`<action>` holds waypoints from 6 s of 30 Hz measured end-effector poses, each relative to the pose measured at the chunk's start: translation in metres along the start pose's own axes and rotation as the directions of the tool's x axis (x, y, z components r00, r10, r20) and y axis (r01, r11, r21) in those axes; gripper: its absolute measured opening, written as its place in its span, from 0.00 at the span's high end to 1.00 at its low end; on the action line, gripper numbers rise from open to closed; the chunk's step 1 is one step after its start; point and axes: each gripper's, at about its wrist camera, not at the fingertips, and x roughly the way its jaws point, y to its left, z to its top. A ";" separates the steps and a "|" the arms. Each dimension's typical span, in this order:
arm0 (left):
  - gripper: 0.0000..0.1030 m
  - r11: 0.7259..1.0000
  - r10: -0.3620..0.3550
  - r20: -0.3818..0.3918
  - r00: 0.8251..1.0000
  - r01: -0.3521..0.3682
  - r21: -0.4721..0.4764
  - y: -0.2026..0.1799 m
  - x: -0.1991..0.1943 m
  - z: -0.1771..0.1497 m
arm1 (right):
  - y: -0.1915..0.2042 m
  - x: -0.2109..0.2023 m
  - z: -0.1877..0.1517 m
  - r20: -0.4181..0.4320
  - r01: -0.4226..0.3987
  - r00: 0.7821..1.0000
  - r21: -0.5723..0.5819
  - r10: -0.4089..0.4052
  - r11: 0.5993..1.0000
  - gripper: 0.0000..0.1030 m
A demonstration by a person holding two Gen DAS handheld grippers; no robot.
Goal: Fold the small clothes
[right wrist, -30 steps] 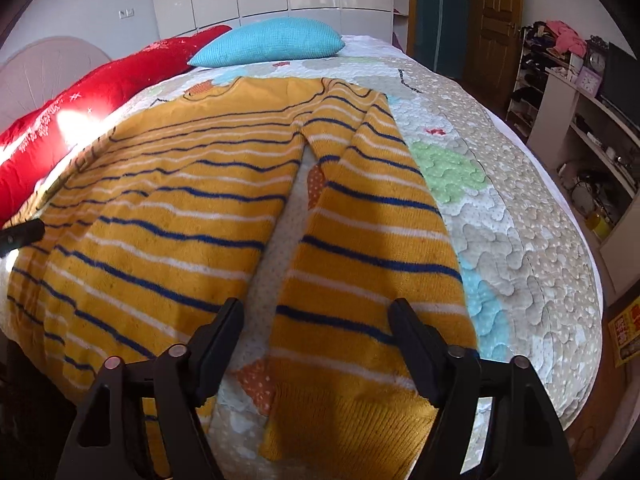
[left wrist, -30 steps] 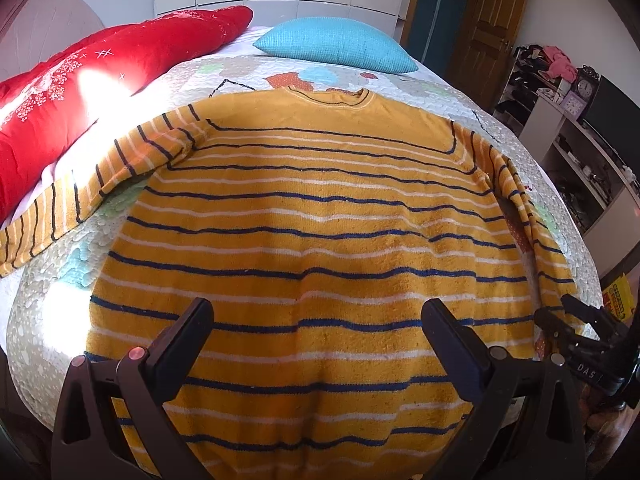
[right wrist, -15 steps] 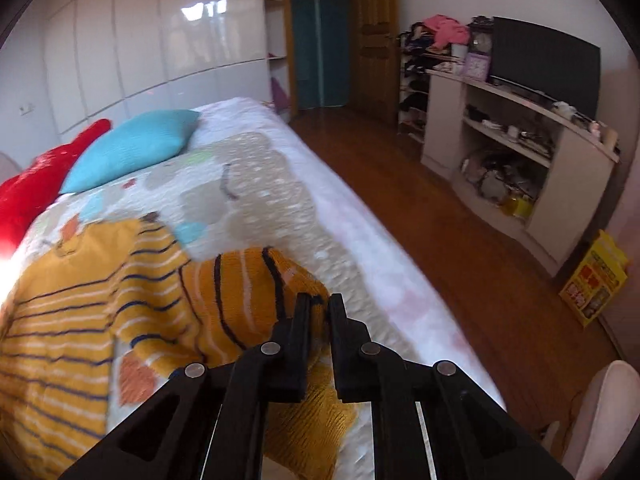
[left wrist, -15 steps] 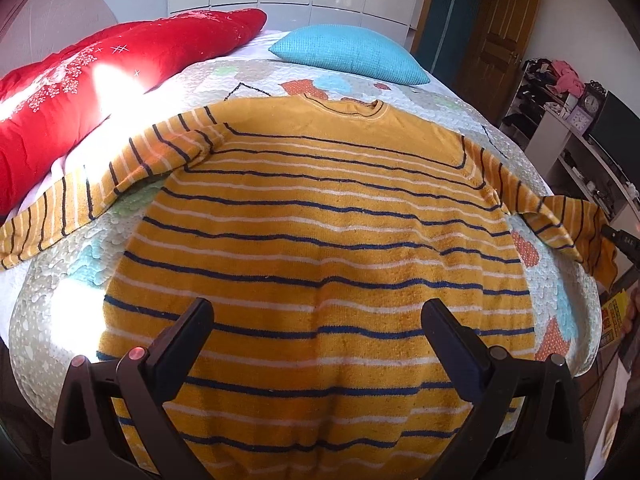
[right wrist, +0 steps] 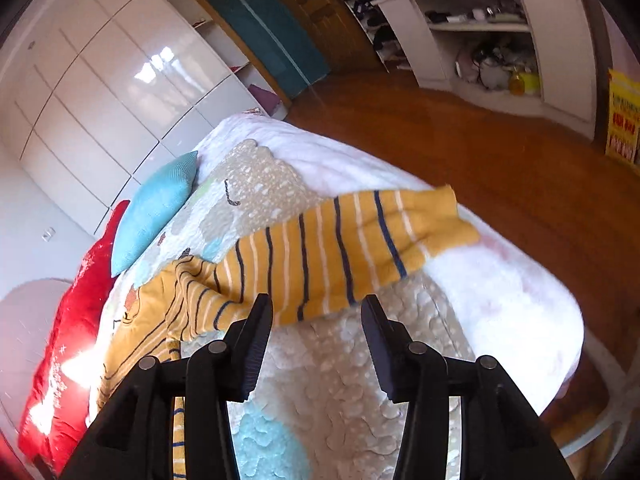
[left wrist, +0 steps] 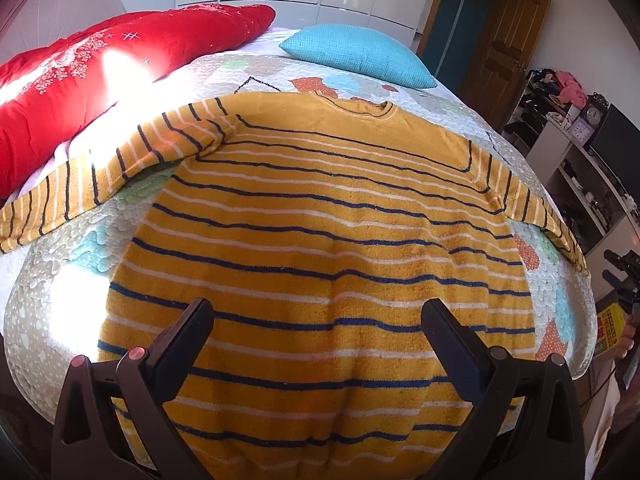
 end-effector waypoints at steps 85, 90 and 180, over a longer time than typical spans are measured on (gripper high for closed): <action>0.96 0.741 0.416 0.090 0.905 -0.280 -0.610 0.347 -0.034 0.041 | 0.340 0.091 -0.191 -0.477 -0.528 0.839 -0.597 0.261 0.604 0.47; 0.96 0.832 0.336 0.232 0.913 -0.172 -0.527 0.294 -0.062 0.104 | 0.309 0.075 -0.163 -0.419 -0.516 0.850 -0.544 0.319 0.662 0.48; 0.55 0.902 -0.327 -0.030 0.945 0.303 -0.307 0.139 -0.023 -0.084 | 0.134 0.049 -0.266 -0.694 -0.565 0.610 -0.041 0.383 0.824 0.72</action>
